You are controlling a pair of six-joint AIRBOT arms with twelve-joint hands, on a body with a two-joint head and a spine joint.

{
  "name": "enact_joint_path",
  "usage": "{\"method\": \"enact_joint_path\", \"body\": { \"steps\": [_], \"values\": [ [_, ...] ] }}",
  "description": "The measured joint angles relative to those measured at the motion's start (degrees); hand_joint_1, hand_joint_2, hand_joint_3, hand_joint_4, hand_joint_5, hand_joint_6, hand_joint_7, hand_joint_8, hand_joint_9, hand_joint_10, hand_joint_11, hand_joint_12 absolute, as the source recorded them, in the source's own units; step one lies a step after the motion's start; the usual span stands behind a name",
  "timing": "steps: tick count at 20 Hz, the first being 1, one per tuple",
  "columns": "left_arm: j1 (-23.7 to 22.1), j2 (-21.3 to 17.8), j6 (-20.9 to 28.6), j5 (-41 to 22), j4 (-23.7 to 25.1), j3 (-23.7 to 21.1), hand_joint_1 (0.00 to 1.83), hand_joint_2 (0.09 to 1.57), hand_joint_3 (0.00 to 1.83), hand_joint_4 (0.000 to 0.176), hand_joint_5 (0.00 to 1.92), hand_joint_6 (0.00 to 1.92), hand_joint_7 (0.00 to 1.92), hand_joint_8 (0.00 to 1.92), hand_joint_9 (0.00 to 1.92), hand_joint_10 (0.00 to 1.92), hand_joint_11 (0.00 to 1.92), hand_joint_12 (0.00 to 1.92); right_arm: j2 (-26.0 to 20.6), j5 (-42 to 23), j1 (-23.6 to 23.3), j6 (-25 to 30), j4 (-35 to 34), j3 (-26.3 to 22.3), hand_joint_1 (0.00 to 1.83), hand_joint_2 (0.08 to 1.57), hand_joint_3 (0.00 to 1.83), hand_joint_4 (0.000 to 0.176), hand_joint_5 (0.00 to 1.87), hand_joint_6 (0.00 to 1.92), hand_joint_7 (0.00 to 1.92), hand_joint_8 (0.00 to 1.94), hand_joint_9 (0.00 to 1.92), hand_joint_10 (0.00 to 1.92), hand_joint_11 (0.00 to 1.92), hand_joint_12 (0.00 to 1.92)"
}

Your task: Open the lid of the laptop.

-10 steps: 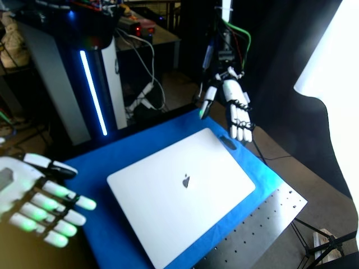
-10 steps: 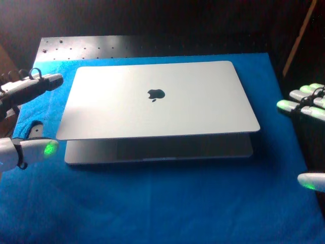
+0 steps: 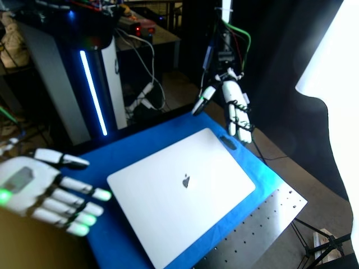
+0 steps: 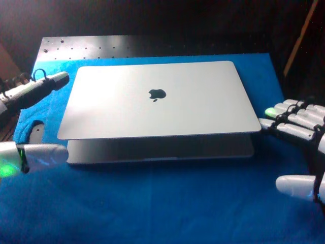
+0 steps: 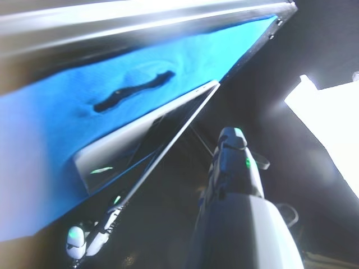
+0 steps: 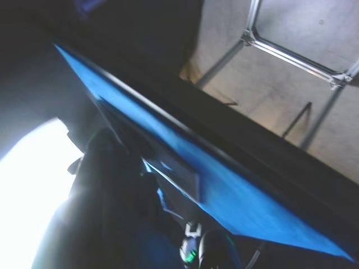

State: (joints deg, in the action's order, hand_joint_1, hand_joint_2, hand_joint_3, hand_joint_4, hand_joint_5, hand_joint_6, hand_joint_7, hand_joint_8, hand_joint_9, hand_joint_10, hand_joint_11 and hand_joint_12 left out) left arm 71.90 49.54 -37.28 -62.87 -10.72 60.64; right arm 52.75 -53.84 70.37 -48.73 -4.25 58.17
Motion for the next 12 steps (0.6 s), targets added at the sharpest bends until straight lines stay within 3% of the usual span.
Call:
{"method": "enact_joint_path", "body": {
  "steps": [2, 3, 4, 8, 12],
  "values": [
    [0.0, 0.09, 0.07, 0.02, 0.15, 0.0, 0.3, 1.02, 0.01, 0.176, 0.0, 0.0, 0.0, 0.0, 0.0, 0.0, 0.0, 0.0, 0.26, 0.35, -0.24, 0.0, 0.28, 0.04, 0.0, 1.21, 0.0, 0.045, 0.01, 0.0, 0.0, 0.0, 0.0, 0.0, 0.0, 0.0],
    [0.0, 0.09, 0.22, -0.07, 0.13, 0.0, 0.32, 1.02, 0.0, 0.176, 0.0, 0.0, 0.0, 0.0, 0.0, 0.0, 0.0, 0.0, 0.33, 0.37, -0.26, -0.02, 0.35, 0.09, 0.0, 1.21, 0.0, 0.016, 0.01, 0.0, 0.0, 0.0, 0.0, 0.0, 0.0, 0.0],
    [0.0, 0.09, 0.28, 0.02, 0.07, 0.0, 0.32, 1.02, 0.0, 0.176, 0.0, 0.0, 0.0, 0.0, 0.0, 0.0, 0.0, 0.0, 0.63, 0.61, -0.59, -0.02, 0.42, 0.44, 0.0, 1.22, 0.0, 0.0, 0.02, 0.0, 0.0, 0.0, 0.0, 0.0, 0.0, 0.0],
    [0.0, 0.13, 0.46, 0.02, 0.04, 0.0, 0.34, 1.0, 0.0, 0.176, 0.0, 0.0, 0.0, 0.0, 0.0, 0.0, 0.0, 0.0, 1.29, 1.51, -1.7, -0.02, 1.38, 0.55, 0.0, 1.27, 0.02, 0.0, 0.01, 0.0, 0.0, 0.0, 0.0, 0.0, 0.0, 0.0],
    [0.0, 0.37, 0.55, -0.15, 0.26, 0.04, 0.37, 0.99, 0.0, 0.176, 0.0, 0.0, 0.0, 0.0, 0.0, 0.0, 0.0, 0.0, 3.56, 5.35, -5.97, 0.0, 5.14, 2.01, 0.0, 1.28, 0.01, 0.0, 0.01, 0.0, 0.0, 0.0, 0.0, 0.0, 0.0, 0.0]
  ]
}}
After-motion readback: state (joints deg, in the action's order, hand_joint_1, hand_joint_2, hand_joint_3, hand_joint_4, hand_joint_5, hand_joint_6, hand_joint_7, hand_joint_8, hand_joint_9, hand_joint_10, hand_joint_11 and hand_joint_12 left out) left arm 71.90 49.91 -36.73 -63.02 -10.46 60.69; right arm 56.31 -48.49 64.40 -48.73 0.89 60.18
